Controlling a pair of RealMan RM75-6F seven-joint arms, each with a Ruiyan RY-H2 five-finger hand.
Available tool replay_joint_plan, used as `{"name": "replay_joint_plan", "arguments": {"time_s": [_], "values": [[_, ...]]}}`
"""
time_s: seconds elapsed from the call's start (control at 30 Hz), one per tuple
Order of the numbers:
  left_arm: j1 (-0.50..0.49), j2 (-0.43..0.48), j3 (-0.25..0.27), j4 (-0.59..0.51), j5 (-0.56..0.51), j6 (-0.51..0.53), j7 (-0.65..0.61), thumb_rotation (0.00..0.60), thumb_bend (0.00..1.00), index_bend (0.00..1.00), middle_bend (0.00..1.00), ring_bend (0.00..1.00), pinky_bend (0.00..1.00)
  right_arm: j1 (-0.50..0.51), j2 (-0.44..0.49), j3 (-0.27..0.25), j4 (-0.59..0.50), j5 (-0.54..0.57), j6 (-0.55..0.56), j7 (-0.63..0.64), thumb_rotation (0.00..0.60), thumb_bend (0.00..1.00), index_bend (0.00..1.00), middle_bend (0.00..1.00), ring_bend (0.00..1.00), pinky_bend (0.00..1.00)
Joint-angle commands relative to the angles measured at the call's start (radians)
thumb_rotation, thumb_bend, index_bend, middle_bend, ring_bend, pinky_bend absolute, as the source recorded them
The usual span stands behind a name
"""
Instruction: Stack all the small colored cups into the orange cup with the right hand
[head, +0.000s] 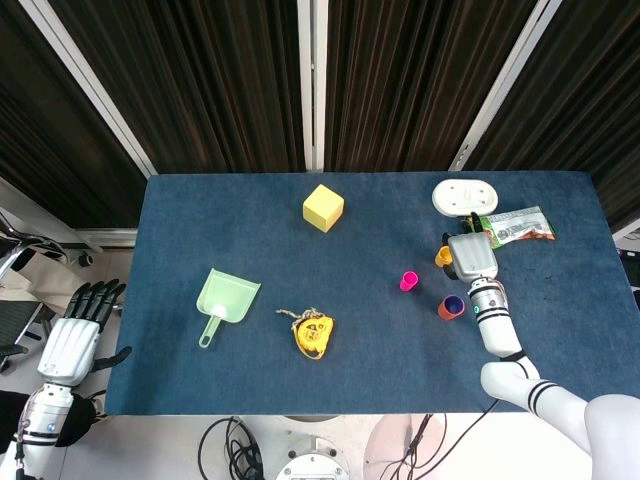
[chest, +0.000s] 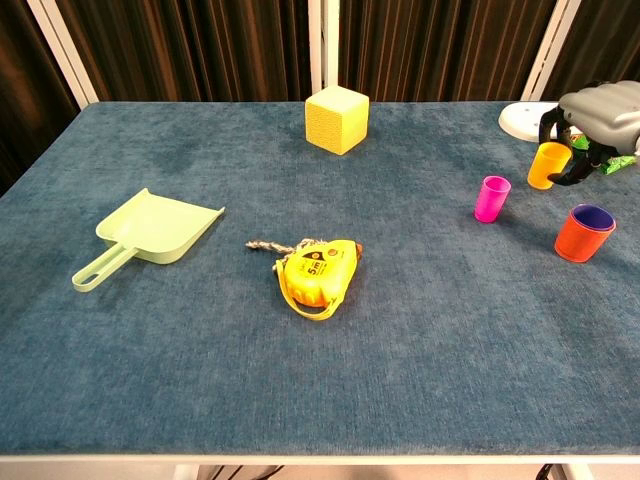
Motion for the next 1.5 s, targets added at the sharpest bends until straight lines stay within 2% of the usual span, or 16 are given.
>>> {"name": "replay_joint_plan", "arguments": {"time_s": [0.03,0.27,0.5,0.7,0.9,1.2,1.27,1.37,1.5], "values": [[0.0,-0.001,0.001,0.001,0.0,0.0,0.0,0.6,0.15,0.04,0.02,0.0,0.0,-0.031,0.072,-0.002,-0.107,-0.039,0.069,0.024,0.6,0.25,0.56,0.53,0.18,0.0],[0.001,-0.01,0.001,0.008,0.001,0.0,0.002,0.6,0.15,0.04,0.02,0.0,0.0,-0.117,0.287,-0.051,-0.423,-0.074,0.133,0.003,0.6,0.26,0.57,0.54,0.18,0.0],[0.0,-0.012,0.002,0.004,0.005,0.003,0.011,0.6,0.15,0.04,0.02,0.0,0.0,-0.168,0.391,-0.11,-0.581,-0.123,0.165,-0.006,0.6,0.26,0.58,0.54,0.18,0.0],[0.002,-0.009,0.003,-0.002,0.005,0.004,0.016,0.6,0.15,0.04,0.02,0.0,0.0,-0.188,0.41,-0.144,-0.621,-0.149,0.181,-0.029,0.6,0.26,0.59,0.55,0.18,0.0],[0.002,-0.009,0.002,-0.004,0.006,0.007,0.016,0.6,0.15,0.04,0.02,0.0,0.0,-0.189,0.397,-0.152,-0.613,-0.152,0.172,-0.027,0.6,0.25,0.59,0.55,0.18,0.0],[0.001,-0.005,0.001,-0.006,0.004,0.004,0.015,0.6,0.15,0.04,0.02,0.0,0.0,-0.181,0.394,-0.159,-0.62,-0.145,0.15,-0.041,0.6,0.2,0.59,0.54,0.17,0.0],[0.0,-0.005,0.001,-0.006,0.004,0.004,0.013,0.6,0.15,0.04,0.02,0.0,0.0,-0.179,0.397,-0.16,-0.622,-0.143,0.145,-0.044,0.6,0.16,0.55,0.51,0.17,0.0],[0.0,-0.006,0.001,-0.005,0.004,0.003,0.011,0.6,0.15,0.04,0.02,0.0,0.0,-0.176,0.403,-0.164,-0.626,-0.144,0.136,-0.047,0.6,0.12,0.41,0.42,0.14,0.0],[0.001,-0.006,0.001,-0.005,0.003,0.003,0.011,0.6,0.15,0.04,0.02,0.0,0.0,-0.176,0.408,-0.163,-0.632,-0.146,0.138,-0.043,0.6,0.09,0.28,0.32,0.07,0.0]]}}
